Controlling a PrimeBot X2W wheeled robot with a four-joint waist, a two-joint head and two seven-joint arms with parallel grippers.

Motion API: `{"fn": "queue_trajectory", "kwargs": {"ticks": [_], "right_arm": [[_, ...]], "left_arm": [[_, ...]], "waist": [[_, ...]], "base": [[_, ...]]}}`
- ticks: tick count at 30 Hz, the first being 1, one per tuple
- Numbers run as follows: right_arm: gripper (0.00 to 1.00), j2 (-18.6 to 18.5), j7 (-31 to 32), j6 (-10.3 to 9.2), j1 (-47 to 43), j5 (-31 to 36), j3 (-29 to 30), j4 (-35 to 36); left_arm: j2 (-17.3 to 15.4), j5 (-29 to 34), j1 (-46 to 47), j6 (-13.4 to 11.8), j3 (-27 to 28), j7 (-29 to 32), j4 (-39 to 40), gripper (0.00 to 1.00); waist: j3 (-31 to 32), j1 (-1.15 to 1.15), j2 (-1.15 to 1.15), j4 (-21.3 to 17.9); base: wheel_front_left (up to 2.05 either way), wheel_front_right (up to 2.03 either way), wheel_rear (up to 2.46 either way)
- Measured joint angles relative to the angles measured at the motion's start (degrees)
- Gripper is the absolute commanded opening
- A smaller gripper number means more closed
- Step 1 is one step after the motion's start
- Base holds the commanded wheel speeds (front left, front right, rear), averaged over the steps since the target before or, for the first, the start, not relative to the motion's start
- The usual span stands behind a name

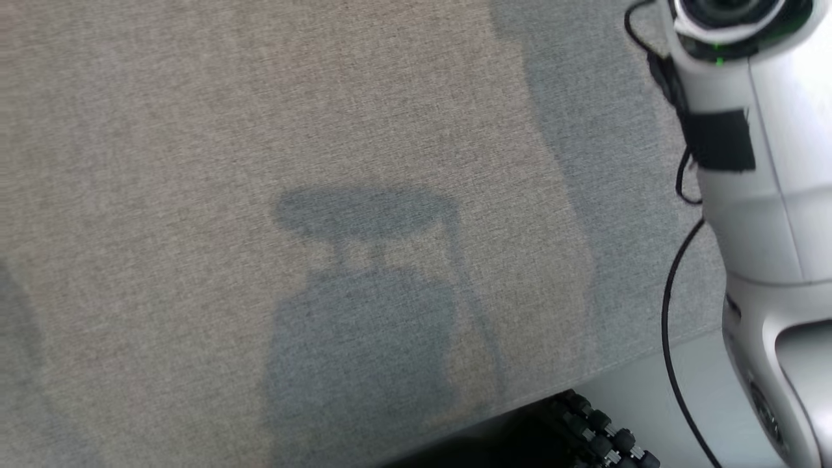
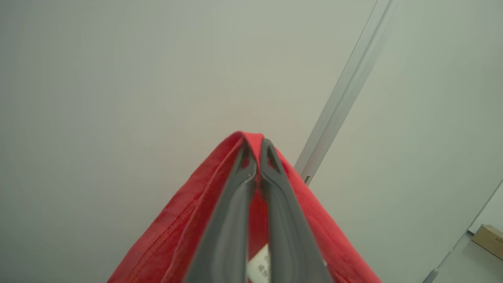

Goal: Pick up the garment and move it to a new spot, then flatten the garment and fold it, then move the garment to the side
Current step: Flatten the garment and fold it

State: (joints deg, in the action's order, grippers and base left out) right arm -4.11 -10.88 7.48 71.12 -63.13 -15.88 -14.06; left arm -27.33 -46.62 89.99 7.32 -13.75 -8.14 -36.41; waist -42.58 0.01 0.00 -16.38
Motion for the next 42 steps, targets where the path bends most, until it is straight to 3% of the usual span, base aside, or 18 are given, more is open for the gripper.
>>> {"fn": "queue_trajectory", "kwargs": {"ticks": [6, 13, 18, 20, 25, 33, 42], "right_arm": [[0.0, -1.6, 1.6, 0.0, -10.7, 0.2, 0.8, 6.1], [0.0, -3.4, 1.0, 0.0, -28.0, 1.1, 3.2, 11.7], [0.0, -3.7, -0.9, 0.0, -41.9, 2.6, 4.7, 15.3], [0.0, -3.5, -1.5, 0.0, -47.2, 2.9, 5.5, 16.1], [0.0, -2.1, -2.9, 0.0, -57.6, 3.0, 7.8, 16.5], [0.0, -0.7, -3.4, 0.0, -65.3, 4.3, 8.1, 14.9], [0.0, 0.0, -3.7, 0.0, -71.8, 4.2, 8.0, 15.3]], "left_arm": [[-2.6, -7.2, -10.4, 0.0, -2.1, -1.7, 4.8, 0.0], [-3.9, -14.2, -31.1, 0.0, -3.9, -5.5, 14.4, 0.0], [-3.8, -13.4, -48.0, 0.0, -3.3, -6.7, 21.6, 0.0], [-1.9, -12.1, -54.5, 0.0, -0.8, -6.8, 24.0, 0.0], [6.4, -8.0, -68.3, 0.1, 7.8, -6.9, 30.2, 0.0], [18.7, -2.4, -83.6, 0.1, 15.5, -7.0, 35.7, 0.0], [21.9, 0.5, -92.3, 0.1, 14.9, -7.0, 35.5, 0.0]], "waist": [[2.0, 0.0, 0.0, 1.5], [6.3, -0.01, 0.0, 3.9], [10.3, -0.01, 0.0, 5.7], [12.0, -0.01, 0.0, 6.4], [16.2, -0.01, 0.0, 8.0], [22.6, -0.01, 0.0, 9.4], [27.8, -0.01, 0.0, 10.3]], "base": [[0.0, 0.0, 0.0], [0.0, 0.0, 0.0], [0.0, 0.0, 0.0], [0.0, 0.0, 0.0], [0.0, 0.0, 0.0], [0.0, 0.0, 0.0], [0.0, 0.0, 0.0]]}}
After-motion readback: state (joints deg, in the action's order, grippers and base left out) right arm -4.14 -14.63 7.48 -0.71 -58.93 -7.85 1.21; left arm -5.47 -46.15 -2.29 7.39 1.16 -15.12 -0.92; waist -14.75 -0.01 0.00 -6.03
